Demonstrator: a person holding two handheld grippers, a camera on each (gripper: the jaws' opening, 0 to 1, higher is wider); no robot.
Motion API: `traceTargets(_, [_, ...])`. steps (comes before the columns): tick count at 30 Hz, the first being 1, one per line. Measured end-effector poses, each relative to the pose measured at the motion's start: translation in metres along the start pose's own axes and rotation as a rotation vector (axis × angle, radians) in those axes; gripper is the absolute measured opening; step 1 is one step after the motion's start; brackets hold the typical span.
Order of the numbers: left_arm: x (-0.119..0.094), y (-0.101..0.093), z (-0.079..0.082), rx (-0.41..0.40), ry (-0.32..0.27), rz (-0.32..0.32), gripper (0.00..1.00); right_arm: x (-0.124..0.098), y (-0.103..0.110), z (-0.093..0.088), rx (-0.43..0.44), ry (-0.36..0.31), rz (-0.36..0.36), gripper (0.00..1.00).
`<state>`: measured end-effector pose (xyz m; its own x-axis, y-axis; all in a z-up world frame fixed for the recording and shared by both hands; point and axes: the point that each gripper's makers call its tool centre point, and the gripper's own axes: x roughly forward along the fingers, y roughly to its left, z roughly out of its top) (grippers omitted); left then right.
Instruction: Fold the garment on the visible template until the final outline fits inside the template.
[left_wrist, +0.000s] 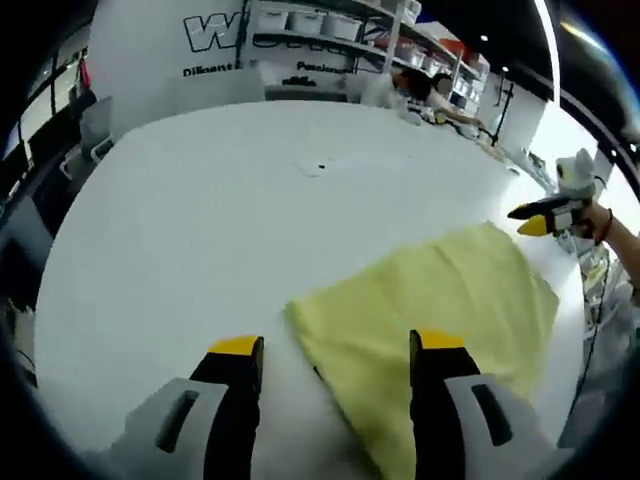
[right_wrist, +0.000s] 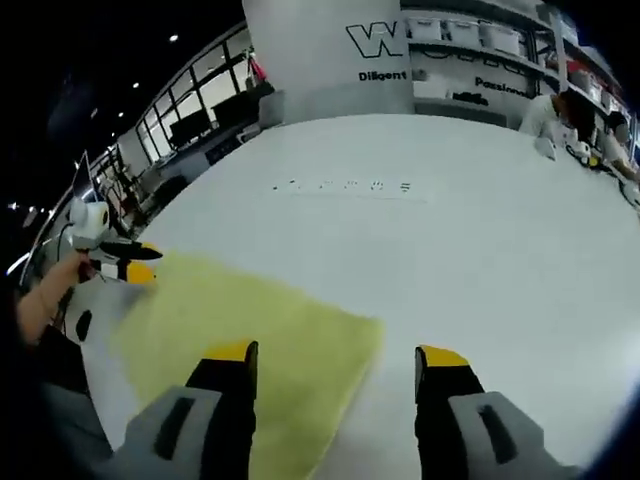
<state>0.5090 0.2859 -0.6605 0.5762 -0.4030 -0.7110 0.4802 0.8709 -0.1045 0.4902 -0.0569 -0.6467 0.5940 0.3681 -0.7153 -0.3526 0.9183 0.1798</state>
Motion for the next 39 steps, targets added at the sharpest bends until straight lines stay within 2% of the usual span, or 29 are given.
traceTargets(1, [0.000,-0.001,0.000,-0.025,-0.004,-0.003,0.65,-0.001,0.001,-0.001,0.024,-0.008,0.014,0.65])
traceTargets(2, [-0.006,-0.008,-0.007,-0.101,-0.003,-0.021,0.66,-0.007,0.006,-0.006,0.050,-0.013,0.027,0.66])
traceTargets(3, [-0.013,-0.014,-0.013,-0.106,0.002,-0.017,0.66,-0.011,0.009,-0.008,0.057,-0.014,0.031,0.67])
traceTargets(8, [-0.023,-0.025,-0.020,-0.127,-0.002,-0.031,0.70,-0.018,0.016,-0.016,0.069,-0.012,0.037,0.70])
traceTargets(19, [-0.046,-0.043,-0.044,-0.113,0.028,-0.042,0.64,-0.037,0.033,-0.039,0.083,0.009,0.052,0.71])
traceTargets(24, [-0.057,-0.045,-0.053,-0.148,0.026,-0.045,0.60,-0.048,0.044,-0.055,0.075,0.021,0.057,0.71])
traceTargets(29, [-0.066,-0.051,-0.067,-0.152,0.039,-0.040,0.57,-0.053,0.048,-0.065,0.077,0.042,0.059,0.68])
traceTargets(39, [-0.074,-0.052,-0.078,-0.218,0.033,-0.016,0.45,-0.059,0.063,-0.096,0.111,0.086,0.079,0.54])
